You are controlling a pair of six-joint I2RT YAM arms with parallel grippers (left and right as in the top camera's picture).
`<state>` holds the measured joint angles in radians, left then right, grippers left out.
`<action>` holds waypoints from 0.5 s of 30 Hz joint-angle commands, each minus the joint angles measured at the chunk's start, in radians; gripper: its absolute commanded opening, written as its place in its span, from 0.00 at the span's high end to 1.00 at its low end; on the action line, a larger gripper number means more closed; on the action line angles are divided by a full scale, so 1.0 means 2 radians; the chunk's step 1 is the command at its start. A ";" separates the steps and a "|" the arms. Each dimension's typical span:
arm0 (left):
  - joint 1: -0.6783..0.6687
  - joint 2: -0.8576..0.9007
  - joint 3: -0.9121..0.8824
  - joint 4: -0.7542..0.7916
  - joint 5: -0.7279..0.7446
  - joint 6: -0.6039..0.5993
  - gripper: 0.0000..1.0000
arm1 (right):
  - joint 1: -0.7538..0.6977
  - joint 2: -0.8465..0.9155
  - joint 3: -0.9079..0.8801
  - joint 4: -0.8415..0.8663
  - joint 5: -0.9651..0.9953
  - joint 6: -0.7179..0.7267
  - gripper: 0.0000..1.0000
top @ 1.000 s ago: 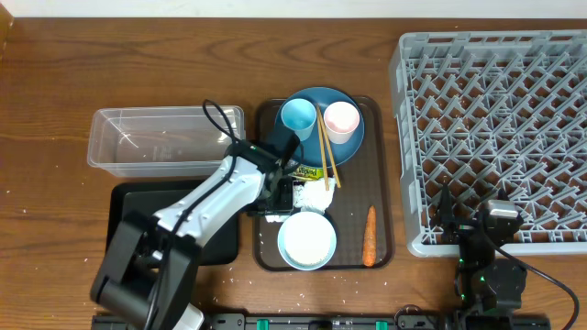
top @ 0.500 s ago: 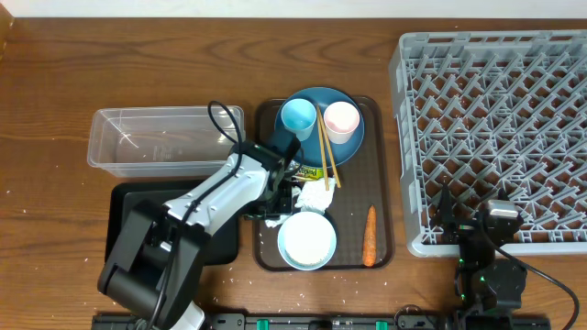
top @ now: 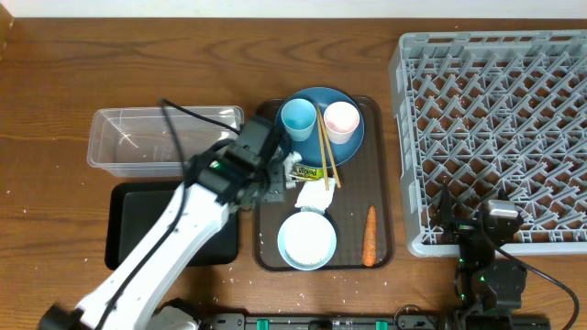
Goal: Sort waste into correct bins and load items into the dishwasher rack
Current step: 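Carry the tissue with the left gripper into the clear bin and release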
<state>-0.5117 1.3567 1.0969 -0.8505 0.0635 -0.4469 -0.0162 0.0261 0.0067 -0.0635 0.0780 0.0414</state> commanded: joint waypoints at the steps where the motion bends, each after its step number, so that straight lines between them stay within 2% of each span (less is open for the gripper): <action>1: 0.017 -0.039 0.010 0.012 -0.101 0.004 0.94 | -0.002 0.002 -0.001 -0.002 0.000 0.001 0.01; 7: 0.064 -0.064 0.010 0.044 -0.182 0.004 0.94 | -0.002 0.002 -0.001 -0.002 0.000 0.001 0.01; 15: 0.137 -0.025 0.010 0.092 -0.188 0.004 0.94 | -0.002 0.002 -0.001 -0.002 0.000 0.001 0.01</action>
<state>-0.2764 1.2697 1.0985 -0.6815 -0.2707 -0.4446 -0.0162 0.0261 0.0067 -0.0635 0.0776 0.0414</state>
